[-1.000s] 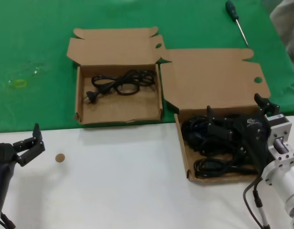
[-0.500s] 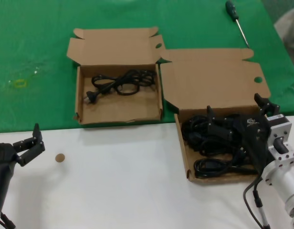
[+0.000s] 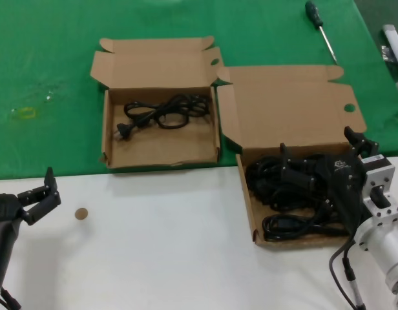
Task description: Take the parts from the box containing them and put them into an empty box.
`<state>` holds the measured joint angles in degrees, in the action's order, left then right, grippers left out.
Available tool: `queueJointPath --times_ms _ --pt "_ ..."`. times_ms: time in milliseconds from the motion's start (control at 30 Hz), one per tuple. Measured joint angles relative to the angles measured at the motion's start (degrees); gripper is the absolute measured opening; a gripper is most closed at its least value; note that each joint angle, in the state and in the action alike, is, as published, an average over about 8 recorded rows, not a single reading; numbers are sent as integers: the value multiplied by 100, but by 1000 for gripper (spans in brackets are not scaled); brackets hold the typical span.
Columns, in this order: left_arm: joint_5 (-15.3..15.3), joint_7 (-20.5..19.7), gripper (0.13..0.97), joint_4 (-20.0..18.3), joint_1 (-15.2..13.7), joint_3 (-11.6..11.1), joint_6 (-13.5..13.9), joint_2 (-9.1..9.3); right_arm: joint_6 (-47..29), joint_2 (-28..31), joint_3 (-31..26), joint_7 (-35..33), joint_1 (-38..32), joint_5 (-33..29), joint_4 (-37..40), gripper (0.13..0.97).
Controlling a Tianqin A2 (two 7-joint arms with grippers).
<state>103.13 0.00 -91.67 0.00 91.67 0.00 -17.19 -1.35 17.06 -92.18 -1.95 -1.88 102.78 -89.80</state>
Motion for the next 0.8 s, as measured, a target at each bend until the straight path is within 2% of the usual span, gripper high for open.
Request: queueJointPath --times_ms 800 --pt "0 0 966 0 0 0 0 0 0 0 0 0 0 0 0 966"
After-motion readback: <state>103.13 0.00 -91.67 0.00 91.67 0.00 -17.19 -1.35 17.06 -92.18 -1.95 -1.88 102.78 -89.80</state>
